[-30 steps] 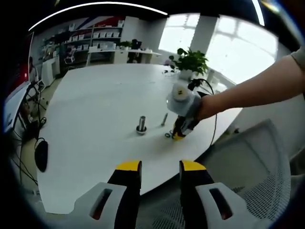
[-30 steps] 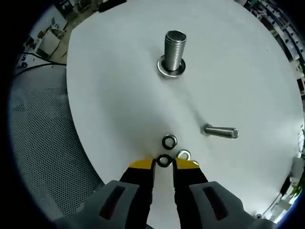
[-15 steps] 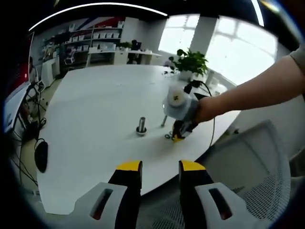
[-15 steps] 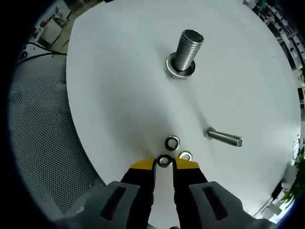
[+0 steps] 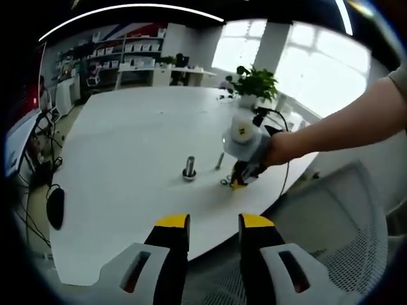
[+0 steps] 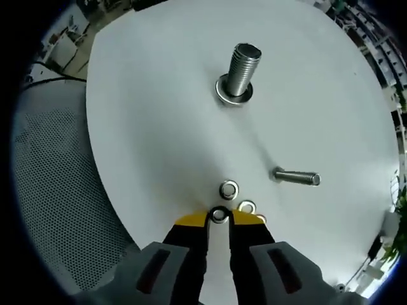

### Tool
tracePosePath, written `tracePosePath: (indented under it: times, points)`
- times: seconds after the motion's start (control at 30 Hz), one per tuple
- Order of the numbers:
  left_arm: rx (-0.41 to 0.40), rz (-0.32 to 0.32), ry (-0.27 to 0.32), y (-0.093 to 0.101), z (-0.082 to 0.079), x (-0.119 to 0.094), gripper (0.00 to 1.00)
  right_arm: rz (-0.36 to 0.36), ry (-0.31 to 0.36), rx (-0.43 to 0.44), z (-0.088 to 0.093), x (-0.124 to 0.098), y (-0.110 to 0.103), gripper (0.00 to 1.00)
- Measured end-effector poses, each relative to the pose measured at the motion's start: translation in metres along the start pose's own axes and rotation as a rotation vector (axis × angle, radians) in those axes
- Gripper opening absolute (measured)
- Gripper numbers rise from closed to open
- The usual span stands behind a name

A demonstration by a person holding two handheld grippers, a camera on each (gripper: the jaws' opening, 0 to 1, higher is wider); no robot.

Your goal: Place the washer onto the threaded stud by aligning its center hole with the stud, sliding it down to the base, and recovering from edge contact or off-axis alignment until the washer reaches the visible bottom stop.

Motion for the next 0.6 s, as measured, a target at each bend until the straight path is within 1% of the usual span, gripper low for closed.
tracePosePath:
  times: [0.23, 0.33, 0.43, 0.53, 0.6]
  points:
    - [-0.002, -0.003, 0.004, 0.0, -0.001, -0.001, 0.28, -0.021, 0.042, 0.094, 0.006, -0.004, -0.002, 0.13]
    - [-0.001, -0.003, 0.007, -0.001, -0.001, -0.001, 0.28, -0.018, 0.072, 0.126, 0.003, -0.012, 0.003, 0.13]
    - [0.001, -0.001, 0.009, 0.0, -0.002, -0.001, 0.28, -0.014, 0.1, 0.137, 0.0, -0.025, 0.011, 0.13]
    - [0.003, 0.0, 0.01, 0.0, -0.002, -0.001, 0.28, -0.006, 0.105, 0.144, 0.0, -0.03, 0.019, 0.13]
    - [0.001, 0.0, 0.01, 0.0, -0.002, -0.001, 0.28, 0.007, 0.123, 0.164, -0.002, -0.037, 0.027, 0.13]
Point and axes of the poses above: the point that each gripper's makers call its tool centre point, and the gripper's own axes: x roughly forward along the fingers, y roughly to its right, z roughly out of its underside, the point moved 1 cm from there along -x, roughly backward along the fingers, and after that the axes turned 7 degrees about -x, right-handed, at the moved point
